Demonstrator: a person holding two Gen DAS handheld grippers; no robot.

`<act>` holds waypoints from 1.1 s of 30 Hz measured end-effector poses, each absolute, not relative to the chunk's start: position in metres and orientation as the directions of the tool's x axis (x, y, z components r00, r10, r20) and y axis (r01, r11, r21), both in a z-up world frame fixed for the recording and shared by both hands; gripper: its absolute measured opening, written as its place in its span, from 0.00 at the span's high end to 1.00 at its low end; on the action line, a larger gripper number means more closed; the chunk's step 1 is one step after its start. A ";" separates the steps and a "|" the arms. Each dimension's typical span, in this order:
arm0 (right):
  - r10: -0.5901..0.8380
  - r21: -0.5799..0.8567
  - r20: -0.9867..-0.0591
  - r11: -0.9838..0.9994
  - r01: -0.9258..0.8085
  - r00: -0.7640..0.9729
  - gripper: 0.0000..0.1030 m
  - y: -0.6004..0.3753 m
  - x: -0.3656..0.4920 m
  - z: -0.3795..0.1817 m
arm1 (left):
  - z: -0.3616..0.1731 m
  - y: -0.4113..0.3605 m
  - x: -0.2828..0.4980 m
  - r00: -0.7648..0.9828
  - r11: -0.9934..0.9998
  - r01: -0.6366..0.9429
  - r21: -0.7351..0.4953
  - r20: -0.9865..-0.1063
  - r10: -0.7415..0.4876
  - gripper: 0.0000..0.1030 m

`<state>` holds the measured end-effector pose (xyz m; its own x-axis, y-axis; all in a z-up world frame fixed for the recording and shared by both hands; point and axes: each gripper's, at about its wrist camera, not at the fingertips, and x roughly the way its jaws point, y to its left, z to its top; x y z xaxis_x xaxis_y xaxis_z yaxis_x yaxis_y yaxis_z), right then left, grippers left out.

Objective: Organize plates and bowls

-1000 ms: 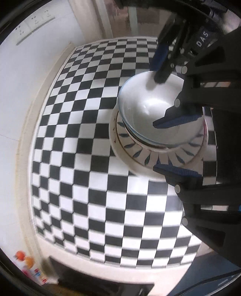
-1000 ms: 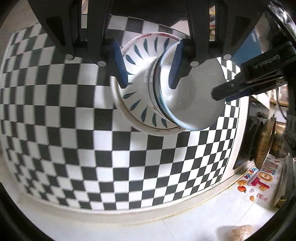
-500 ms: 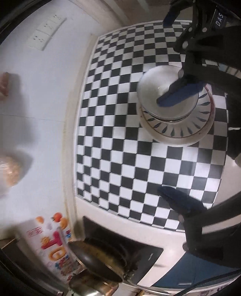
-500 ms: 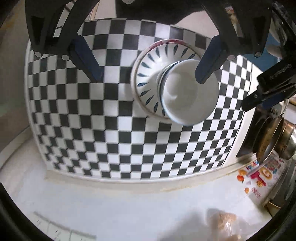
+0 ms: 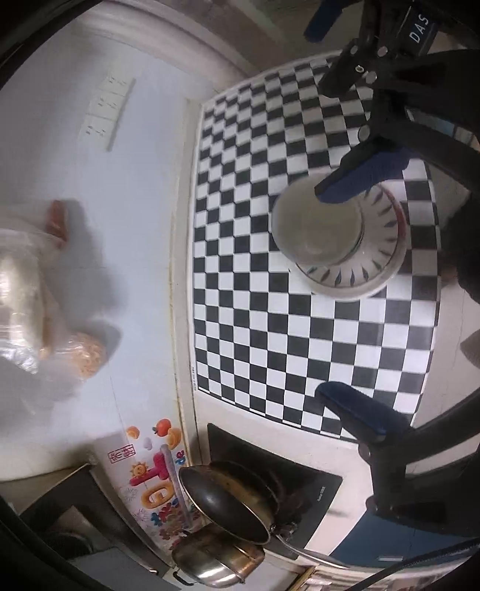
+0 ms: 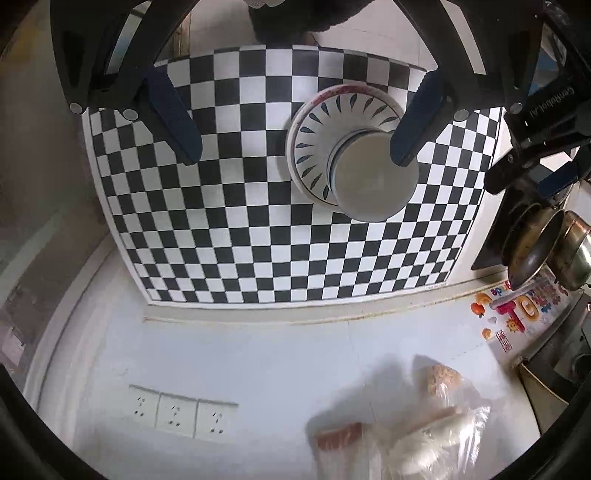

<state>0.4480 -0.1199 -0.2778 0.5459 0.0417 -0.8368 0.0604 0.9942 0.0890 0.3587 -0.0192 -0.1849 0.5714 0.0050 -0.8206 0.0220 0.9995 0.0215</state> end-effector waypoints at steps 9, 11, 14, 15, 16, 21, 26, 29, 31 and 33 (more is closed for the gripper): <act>0.020 0.082 -0.765 0.994 0.067 0.644 0.00 -0.143 0.387 -0.230 | -0.143 -0.030 0.308 0.645 0.999 -0.004 0.042 -0.764 0.035 0.03; 0.025 0.088 -0.752 0.994 0.063 0.659 0.00 -0.147 0.373 -0.220 | -0.132 -0.032 0.293 0.662 0.999 -0.006 0.047 -0.749 0.040 0.03; 0.027 0.089 -0.726 0.995 0.055 0.687 0.00 -0.154 0.347 -0.203 | -0.116 -0.036 0.268 0.681 0.998 -0.004 0.059 -0.731 0.046 0.03; 0.028 0.089 -0.721 0.995 0.053 0.693 0.00 -0.156 0.339 -0.199 | -0.112 -0.037 0.260 0.688 0.998 -0.003 0.062 -0.724 0.047 0.03; 0.034 0.094 -0.714 0.994 0.048 0.699 0.00 -0.158 0.330 -0.194 | -0.107 -0.038 0.251 0.697 0.998 -0.005 0.067 -0.716 0.052 0.03; 0.060 0.102 -0.691 0.995 0.015 0.720 0.00 -0.161 0.283 -0.174 | -0.083 -0.039 0.202 0.731 0.996 -0.036 0.085 -0.677 0.084 0.03; 0.075 0.100 -0.681 0.995 -0.009 0.728 0.00 -0.157 0.237 -0.156 | -0.065 -0.036 0.164 0.741 0.995 -0.050 0.085 -0.664 0.094 0.03; 0.070 0.085 -0.666 0.996 -0.018 0.743 0.00 -0.152 0.208 -0.144 | -0.056 -0.033 0.141 0.750 0.996 -0.053 0.078 -0.655 0.091 0.03; 0.060 0.075 -0.654 0.997 -0.013 0.754 0.00 -0.149 0.191 -0.136 | -0.051 -0.029 0.128 0.755 0.996 -0.052 0.067 -0.651 0.083 0.03; 0.058 0.075 -0.643 0.997 -0.013 0.763 0.00 -0.145 0.175 -0.130 | -0.047 -0.025 0.114 0.763 0.997 -0.054 0.063 -0.642 0.081 0.03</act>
<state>0.1751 -0.1451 -0.1303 0.7635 0.0585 -0.6432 -0.0134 0.9971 0.0748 0.1144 -0.0254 -0.0465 0.7626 0.0814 -0.6417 -0.0536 0.9966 0.0628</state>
